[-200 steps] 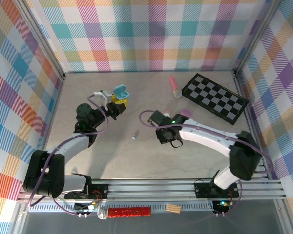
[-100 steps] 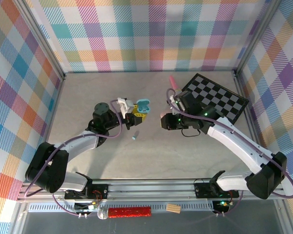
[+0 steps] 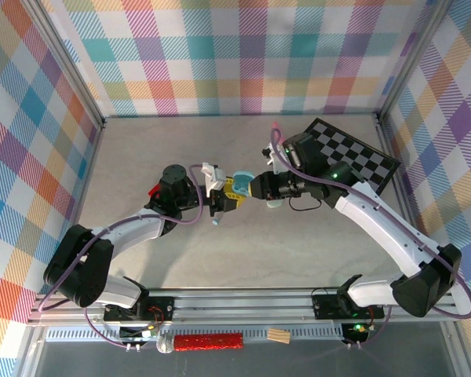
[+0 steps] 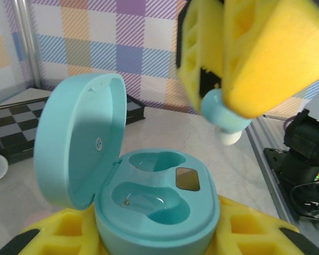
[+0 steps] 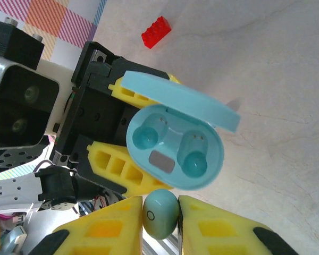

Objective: Insert the wireless bluetooth earbuds into the charging case

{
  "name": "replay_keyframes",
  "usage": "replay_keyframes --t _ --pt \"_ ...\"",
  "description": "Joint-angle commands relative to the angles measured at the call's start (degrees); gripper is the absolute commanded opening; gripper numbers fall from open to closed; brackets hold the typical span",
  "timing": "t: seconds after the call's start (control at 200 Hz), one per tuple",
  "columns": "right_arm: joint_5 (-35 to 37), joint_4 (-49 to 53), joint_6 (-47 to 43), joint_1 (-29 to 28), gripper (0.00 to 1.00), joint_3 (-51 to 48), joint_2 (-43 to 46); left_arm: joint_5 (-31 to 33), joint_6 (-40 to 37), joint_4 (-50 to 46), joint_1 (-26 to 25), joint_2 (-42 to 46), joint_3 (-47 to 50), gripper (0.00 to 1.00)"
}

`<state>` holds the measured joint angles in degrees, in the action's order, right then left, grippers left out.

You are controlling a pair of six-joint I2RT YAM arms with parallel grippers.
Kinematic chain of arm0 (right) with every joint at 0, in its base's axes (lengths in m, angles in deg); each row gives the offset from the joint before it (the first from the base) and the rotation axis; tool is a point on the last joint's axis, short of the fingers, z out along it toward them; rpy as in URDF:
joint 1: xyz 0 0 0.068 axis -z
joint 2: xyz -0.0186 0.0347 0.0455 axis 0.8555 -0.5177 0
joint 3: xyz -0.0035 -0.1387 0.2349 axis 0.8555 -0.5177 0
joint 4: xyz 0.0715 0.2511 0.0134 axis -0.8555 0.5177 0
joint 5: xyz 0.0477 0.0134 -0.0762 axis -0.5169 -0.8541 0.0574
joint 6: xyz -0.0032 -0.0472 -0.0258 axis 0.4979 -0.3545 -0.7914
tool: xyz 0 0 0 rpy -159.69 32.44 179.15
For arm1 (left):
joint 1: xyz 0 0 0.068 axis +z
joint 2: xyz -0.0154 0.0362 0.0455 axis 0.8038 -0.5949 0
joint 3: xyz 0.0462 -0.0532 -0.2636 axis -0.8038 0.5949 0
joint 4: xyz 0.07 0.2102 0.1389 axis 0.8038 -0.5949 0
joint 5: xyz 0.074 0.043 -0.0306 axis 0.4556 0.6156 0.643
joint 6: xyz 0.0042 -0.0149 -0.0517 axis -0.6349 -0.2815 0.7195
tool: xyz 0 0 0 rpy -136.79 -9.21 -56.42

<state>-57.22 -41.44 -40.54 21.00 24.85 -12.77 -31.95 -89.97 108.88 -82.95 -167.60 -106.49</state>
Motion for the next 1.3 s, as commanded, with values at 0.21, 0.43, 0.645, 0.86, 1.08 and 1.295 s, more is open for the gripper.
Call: replay_keyframes --t 0.21,0.43,0.645,0.86,1.08,1.295 --pt "-1.46 -0.41 -1.55 0.43 0.22 2.41 -1.65 -4.68 -1.22 -0.16 -1.25 -0.42 -2.2 0.35" --pt "0.41 0.0 -2.24 0.58 0.22 1.96 -2.06 -5.82 -1.1 -0.53 -1.31 0.27 -2.57 0.35" --pt "1.71 -0.19 -2.4 0.65 0.22 1.5 -2.26 -6.49 -2.67 -2.49 -1.31 1.18 -2.73 0.35" --pt "1.06 -0.54 -2.47 0.73 0.22 0.84 -2.47 -6.05 -2.51 -2.59 -1.31 1.63 -3.18 0.35" --pt "0.08 -1.35 -2.1 0.73 0.26 -0.39 -2.43 -4.97 -1.61 -1.6 -1.26 1.37 -4.19 0.35" --pt "1.61 -1.27 -1.93 0.91 0.34 -0.43 -1.57 -4.68 -1.59 -1.05 -1.15 1.02 -5.03 0.35"
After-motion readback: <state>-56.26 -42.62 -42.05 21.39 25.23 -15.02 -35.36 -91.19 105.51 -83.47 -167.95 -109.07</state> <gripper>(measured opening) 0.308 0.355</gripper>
